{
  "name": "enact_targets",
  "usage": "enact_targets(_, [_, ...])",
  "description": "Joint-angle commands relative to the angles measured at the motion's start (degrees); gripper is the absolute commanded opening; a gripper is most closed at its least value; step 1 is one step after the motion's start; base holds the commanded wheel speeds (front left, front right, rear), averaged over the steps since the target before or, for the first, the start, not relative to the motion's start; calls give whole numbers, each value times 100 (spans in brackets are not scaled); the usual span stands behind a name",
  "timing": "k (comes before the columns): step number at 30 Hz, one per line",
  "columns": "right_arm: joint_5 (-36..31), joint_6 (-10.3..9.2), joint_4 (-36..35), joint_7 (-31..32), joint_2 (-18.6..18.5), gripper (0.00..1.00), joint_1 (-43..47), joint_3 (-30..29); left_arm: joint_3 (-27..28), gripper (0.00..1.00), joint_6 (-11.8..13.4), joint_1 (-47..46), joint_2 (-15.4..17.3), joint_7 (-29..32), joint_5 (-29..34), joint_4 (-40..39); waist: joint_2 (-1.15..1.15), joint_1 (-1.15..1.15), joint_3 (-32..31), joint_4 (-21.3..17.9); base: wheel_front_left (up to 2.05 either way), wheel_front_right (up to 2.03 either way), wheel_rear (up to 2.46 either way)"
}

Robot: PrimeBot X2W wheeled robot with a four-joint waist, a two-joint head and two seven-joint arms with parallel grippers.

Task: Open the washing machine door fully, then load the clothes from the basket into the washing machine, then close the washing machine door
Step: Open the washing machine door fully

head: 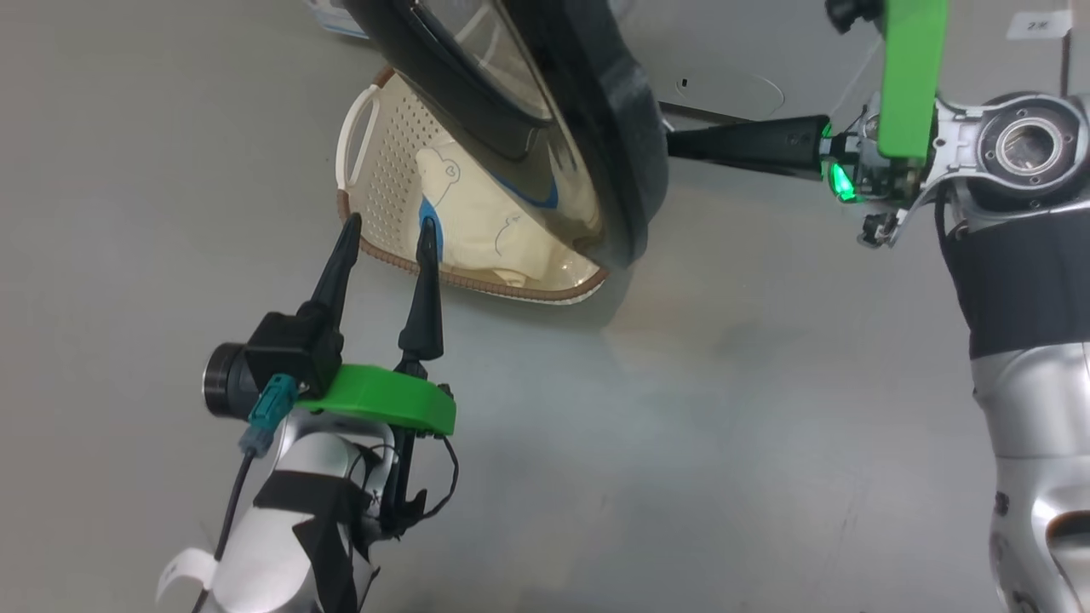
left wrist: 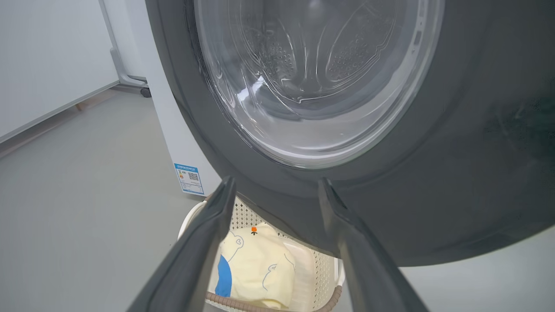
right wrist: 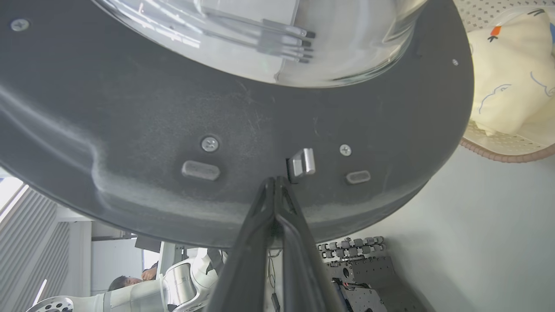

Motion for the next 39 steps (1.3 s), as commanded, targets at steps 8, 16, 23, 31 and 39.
enact_targets(8, [199, -15, -323, -106, 178, 0, 377, 369, 142, 100, 75, 135, 116, -63, -97, -69, 0, 0, -216, 126, 0, 0, 0])
enact_targets(16, [182, -15, -291, -264, 178, 0, 504, 230, 151, 100, 69, 162, 116, -63, -58, -8, 0, 0, -366, 114, 0, 0, 0])
enact_targets(23, [-436, -15, -593, -1391, 176, 0, 584, -119, 186, 100, -3, 198, 116, -63, -51, 122, 0, 0, -529, -19, 0, 0, 0])
enact_targets(31, [-2048, -15, -1207, -4047, -74, 0, 906, -349, 288, 100, -34, 148, 116, -63, -11, 263, 0, 0, -709, -298, 0, 0, 0])
enact_targets(39, [-3835, -15, -1144, -6753, -662, 100, 1595, 159, 530, 100, -125, 308, 125, -63, 180, 484, 0, 0, -1059, -678, 0, 0, 0])
